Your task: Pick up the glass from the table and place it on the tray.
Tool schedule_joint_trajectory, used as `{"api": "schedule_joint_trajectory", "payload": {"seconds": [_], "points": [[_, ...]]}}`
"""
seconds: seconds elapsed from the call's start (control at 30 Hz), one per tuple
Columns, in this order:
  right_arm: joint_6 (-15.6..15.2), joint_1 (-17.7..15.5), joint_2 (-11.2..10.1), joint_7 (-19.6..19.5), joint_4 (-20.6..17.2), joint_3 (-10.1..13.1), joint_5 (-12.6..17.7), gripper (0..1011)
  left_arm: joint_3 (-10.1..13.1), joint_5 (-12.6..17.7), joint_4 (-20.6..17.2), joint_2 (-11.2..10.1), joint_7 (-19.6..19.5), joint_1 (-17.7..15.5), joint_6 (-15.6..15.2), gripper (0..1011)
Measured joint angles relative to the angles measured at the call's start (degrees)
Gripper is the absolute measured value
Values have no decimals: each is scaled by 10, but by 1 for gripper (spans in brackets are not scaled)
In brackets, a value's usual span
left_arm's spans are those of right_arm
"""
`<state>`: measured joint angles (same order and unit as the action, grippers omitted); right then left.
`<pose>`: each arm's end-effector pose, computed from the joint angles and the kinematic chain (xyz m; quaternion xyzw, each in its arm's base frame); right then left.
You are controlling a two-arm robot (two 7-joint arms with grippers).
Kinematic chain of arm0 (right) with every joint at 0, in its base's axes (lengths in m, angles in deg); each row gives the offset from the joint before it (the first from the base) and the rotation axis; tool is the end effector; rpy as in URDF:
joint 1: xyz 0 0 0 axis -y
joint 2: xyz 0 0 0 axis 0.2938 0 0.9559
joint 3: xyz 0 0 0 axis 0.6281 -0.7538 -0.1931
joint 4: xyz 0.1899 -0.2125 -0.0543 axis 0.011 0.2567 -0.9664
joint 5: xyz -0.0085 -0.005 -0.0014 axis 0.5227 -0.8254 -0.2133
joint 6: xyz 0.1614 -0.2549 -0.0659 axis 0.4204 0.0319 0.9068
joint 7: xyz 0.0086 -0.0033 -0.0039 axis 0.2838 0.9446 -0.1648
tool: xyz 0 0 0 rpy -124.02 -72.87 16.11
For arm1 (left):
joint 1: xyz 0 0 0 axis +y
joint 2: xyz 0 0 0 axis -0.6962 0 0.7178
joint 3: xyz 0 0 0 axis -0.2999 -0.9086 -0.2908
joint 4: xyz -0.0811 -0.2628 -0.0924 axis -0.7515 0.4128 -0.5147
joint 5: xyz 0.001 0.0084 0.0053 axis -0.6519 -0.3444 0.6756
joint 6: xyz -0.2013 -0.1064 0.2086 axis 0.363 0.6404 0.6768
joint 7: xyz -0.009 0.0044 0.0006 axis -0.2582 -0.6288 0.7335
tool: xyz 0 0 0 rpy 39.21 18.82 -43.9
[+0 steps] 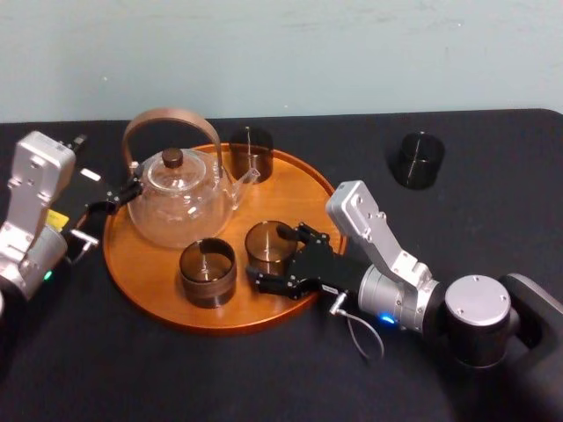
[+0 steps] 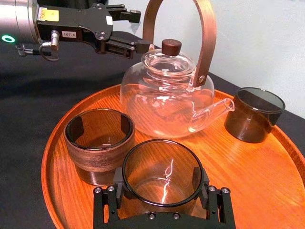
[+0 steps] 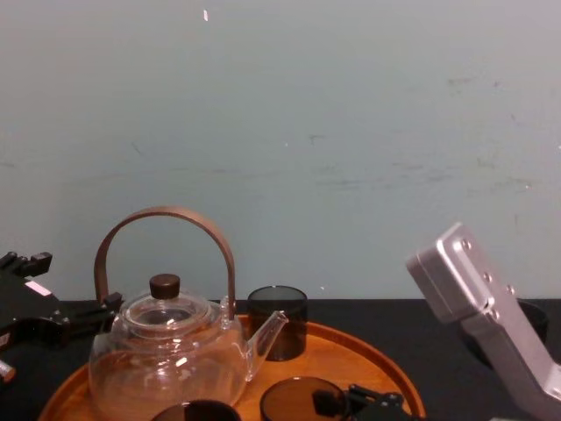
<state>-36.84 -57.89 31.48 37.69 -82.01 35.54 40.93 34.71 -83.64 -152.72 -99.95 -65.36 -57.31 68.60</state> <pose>0.3670 0.0416 -0.3320 -0.1391 -0.0051 -0.3065 0.9416 0.3582 0.0827 -0.3022 0.1415 -0.1325 0.5799 0.7913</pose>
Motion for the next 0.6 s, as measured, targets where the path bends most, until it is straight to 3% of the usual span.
{"api": "schedule_joint_trajectory", "payload": {"seconds": [0.6], "points": [[-8, 0, 5, -4, 7, 0, 2, 908, 0, 0, 0, 0, 0, 0, 0, 1009]]}}
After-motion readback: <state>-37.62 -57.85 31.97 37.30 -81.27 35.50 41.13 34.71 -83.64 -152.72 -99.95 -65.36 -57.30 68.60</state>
